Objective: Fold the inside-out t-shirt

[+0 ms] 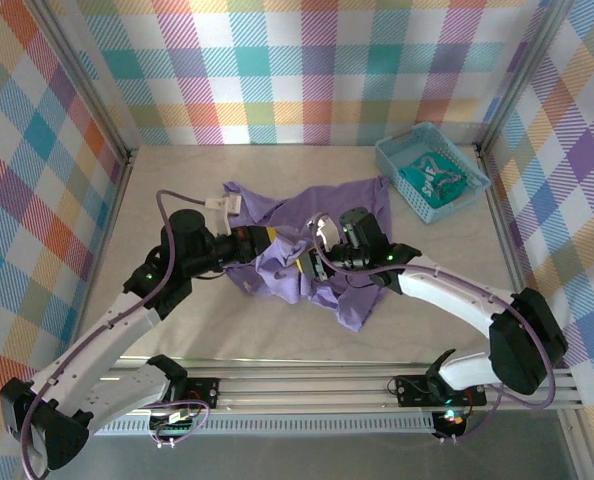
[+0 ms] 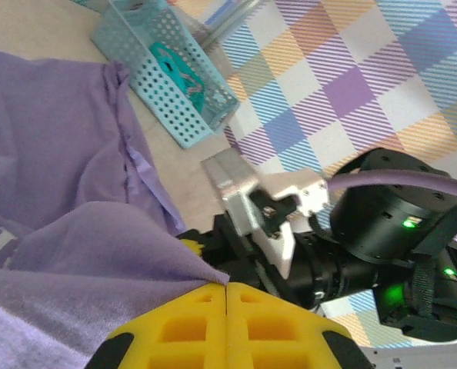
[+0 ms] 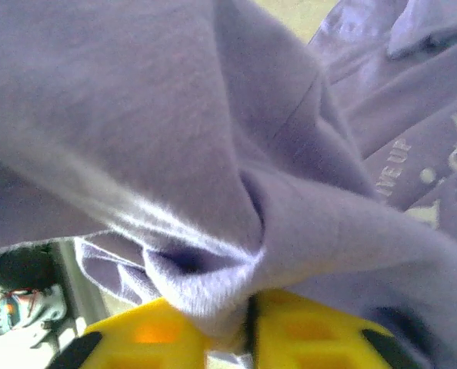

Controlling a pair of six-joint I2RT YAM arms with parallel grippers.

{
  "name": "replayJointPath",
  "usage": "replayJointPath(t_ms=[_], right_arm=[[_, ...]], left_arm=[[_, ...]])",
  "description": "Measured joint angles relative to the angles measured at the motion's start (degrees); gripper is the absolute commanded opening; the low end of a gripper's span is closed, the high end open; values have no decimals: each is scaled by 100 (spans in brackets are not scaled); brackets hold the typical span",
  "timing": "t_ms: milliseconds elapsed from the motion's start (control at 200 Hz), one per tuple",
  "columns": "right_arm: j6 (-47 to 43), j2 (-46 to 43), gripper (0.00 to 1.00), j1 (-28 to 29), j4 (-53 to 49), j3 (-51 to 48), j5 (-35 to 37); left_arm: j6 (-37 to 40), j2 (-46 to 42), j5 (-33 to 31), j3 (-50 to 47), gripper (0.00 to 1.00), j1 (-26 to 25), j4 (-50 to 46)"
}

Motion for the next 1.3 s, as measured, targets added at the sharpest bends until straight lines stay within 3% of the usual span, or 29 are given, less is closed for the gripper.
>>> replayJointPath(t_ms=[135,405,670,805,970,1305], right_arm=[[-317,-225,0,-17,-151,-15,-76],[-726,-603,0,-125,79,-109,-1016],[-468,-264,0,-125,442,-107,-1375],[-278,-105,0,-125,525,-83,-1410],[-103,11,0,-125,542,-35,-1362],[367,428,0,-162,535,398,-1102]], left_arm=[[-52,-31,-295,0,0,337,-223],[-146,96,-966,0,0,726,-603],[358,229,-1156,2,41,726,-1300],[503,-17,-1156,-70,51,713,-1609],[540,-431,-1196,-334,56,361,-1932],[247,-1434,-1703,-1198,57,-702,-2601]])
